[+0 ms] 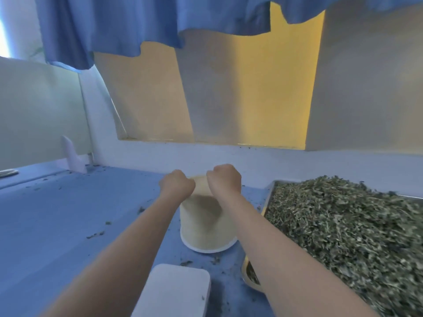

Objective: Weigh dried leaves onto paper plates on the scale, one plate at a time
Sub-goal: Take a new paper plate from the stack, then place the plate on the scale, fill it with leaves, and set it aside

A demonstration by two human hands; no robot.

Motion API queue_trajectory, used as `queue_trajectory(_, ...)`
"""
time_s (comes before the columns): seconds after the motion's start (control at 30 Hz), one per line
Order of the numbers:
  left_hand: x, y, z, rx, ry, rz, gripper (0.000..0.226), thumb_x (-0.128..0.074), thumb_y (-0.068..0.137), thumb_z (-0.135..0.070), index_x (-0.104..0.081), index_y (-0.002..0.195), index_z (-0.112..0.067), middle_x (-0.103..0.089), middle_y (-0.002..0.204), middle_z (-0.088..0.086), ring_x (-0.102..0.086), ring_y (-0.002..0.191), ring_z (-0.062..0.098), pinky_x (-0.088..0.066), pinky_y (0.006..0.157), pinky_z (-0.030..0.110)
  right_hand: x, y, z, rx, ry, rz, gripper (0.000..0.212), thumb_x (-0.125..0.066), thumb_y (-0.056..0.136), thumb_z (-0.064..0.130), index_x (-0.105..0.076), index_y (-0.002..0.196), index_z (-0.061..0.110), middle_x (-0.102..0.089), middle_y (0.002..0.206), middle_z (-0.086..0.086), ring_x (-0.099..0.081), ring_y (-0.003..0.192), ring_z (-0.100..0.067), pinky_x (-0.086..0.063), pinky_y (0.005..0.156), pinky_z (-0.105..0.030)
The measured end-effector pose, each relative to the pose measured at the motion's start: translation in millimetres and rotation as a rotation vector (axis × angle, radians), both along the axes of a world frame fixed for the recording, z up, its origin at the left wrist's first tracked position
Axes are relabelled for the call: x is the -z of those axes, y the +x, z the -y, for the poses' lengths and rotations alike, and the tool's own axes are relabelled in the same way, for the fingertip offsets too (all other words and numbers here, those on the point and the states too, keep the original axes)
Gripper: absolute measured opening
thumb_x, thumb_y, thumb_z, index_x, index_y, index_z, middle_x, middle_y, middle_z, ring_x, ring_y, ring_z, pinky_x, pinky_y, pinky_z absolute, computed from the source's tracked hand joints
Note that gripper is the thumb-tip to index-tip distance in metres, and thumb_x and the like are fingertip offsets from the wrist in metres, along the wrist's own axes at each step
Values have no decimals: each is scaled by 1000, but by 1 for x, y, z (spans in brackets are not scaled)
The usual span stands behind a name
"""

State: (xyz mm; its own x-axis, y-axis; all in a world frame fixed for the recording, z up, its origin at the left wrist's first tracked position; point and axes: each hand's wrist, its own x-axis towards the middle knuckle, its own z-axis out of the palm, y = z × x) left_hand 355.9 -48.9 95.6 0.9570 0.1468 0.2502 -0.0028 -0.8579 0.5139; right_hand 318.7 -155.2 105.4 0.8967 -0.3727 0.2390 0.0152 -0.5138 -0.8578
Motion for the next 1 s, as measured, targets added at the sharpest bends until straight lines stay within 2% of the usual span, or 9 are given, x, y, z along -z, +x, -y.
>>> queue_trajectory(0.13, 13, 23, 4, 2, -14, -97, 33, -45, 87, -6, -27, 61, -14, -30, 60, 1, -27, 52, 13, -20, 46, 23, 19, 15, 32, 4, -409, -148, 15, -48, 88, 15, -43, 74, 11, -49, 103, -9, -42, 106, -31, -39, 73, -32)
queue_trajectory(0.2, 19, 31, 4, -8, -73, -97, 33, -42, 86, -2, -26, 62, -16, -29, 61, 1, -25, 53, 13, -20, 46, 23, 24, 24, 39, 7, -446, -209, 10, -49, 89, 19, -46, 84, 11, -44, 119, -12, -37, 115, -32, -36, 79, -32)
queue_trajectory(0.3, 17, 34, 4, -2, -94, -80, 28, -39, 88, -1, -29, 64, -13, -32, 66, 2, -28, 55, 13, -22, 46, 25, 26, 39, 52, -60, -362, -289, 20, -48, 87, 13, -38, 69, 10, -44, 97, -13, -43, 89, -29, -34, 63, -30)
queue_trajectory(0.4, 13, 36, 8, 3, -54, -119, 29, -36, 89, 1, -30, 65, -13, -32, 67, 3, -27, 55, 13, -22, 47, 23, 25, 47, 57, -114, -351, -318, 31, -46, 85, 8, -27, 62, 15, -30, 71, -5, -30, 68, -22, -20, 47, -29)
queue_trajectory(0.57, 7, 35, 10, 16, -22, -105, 29, -34, 89, 4, -29, 65, -12, -33, 68, 4, -30, 58, 14, -25, 47, 23, 23, 48, 52, -96, -329, -203, 31, -44, 86, 4, -29, 61, 13, -32, 68, -4, -35, 84, -25, -22, 46, -29)
queue_trajectory(0.73, -11, 26, 7, 0, -63, -39, 28, -36, 87, 6, -30, 64, -10, -33, 68, 5, -30, 57, 15, -26, 46, 24, 8, 42, 51, -87, -346, -120, 34, -43, 89, 8, -27, 59, 15, -27, 63, -4, -23, 60, -19, -19, 46, -29)
queue_trajectory(0.83, -21, 13, 4, 9, -80, 2, 32, -37, 85, 9, -28, 62, -10, -30, 66, 5, -26, 54, 15, -23, 45, 24, 3, 30, 50, -69, -374, -91, 33, -44, 90, 17, -28, 61, 16, -34, 79, -6, -33, 78, -25, -20, 49, -28)
queue_trajectory(0.93, -25, -7, -3, 12, -132, 9, 33, -35, 86, 9, -23, 64, -12, -25, 68, 4, -19, 56, 15, -18, 47, 25, 1, 8, 49, -114, -275, -26, 34, -46, 91, 21, -31, 61, 13, -38, 98, -9, -39, 62, -20, -22, 46, -28)
queue_trajectory(1.0, -25, -25, -12, 4, -227, -5, 36, -32, 85, 10, -18, 65, -16, -17, 68, 2, -12, 58, 14, -9, 53, 27, 3, -14, 47, -153, -224, 13, 35, -45, 90, 21, -29, 59, 15, -33, 78, -4, -34, 51, -18, -20, 45, -28)
